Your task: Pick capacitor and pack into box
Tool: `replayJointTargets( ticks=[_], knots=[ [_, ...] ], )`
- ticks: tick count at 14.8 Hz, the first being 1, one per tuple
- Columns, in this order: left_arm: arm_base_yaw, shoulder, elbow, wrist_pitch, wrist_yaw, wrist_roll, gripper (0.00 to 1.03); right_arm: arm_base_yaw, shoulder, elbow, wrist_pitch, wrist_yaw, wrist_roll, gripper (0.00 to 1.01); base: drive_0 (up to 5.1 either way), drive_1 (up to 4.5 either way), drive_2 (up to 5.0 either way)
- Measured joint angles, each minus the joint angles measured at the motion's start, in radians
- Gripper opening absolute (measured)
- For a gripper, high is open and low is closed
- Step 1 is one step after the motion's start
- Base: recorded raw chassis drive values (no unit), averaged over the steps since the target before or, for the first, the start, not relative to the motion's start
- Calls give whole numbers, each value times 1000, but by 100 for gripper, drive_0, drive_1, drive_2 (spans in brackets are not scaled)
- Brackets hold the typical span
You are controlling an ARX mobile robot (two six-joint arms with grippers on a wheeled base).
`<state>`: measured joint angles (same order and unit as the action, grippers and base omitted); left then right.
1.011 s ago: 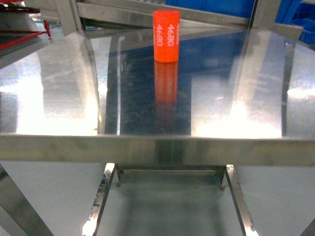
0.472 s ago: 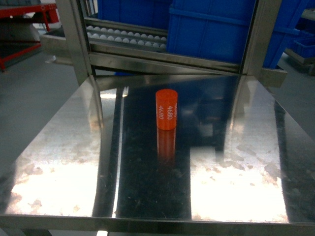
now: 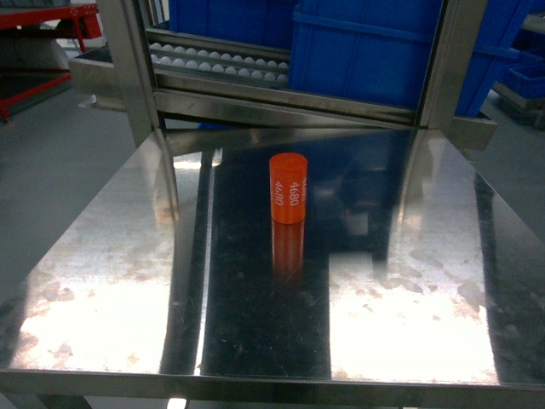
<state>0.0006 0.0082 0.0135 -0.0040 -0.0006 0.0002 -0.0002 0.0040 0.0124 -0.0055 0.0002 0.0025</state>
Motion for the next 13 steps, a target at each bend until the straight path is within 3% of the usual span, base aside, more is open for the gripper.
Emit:
replayJointTargets(
  ticks=[13],
  knots=[
    [0, 0, 0, 0, 0, 0, 98, 0, 0, 0, 0, 0, 0, 98, 0, 0, 0]
  ],
)
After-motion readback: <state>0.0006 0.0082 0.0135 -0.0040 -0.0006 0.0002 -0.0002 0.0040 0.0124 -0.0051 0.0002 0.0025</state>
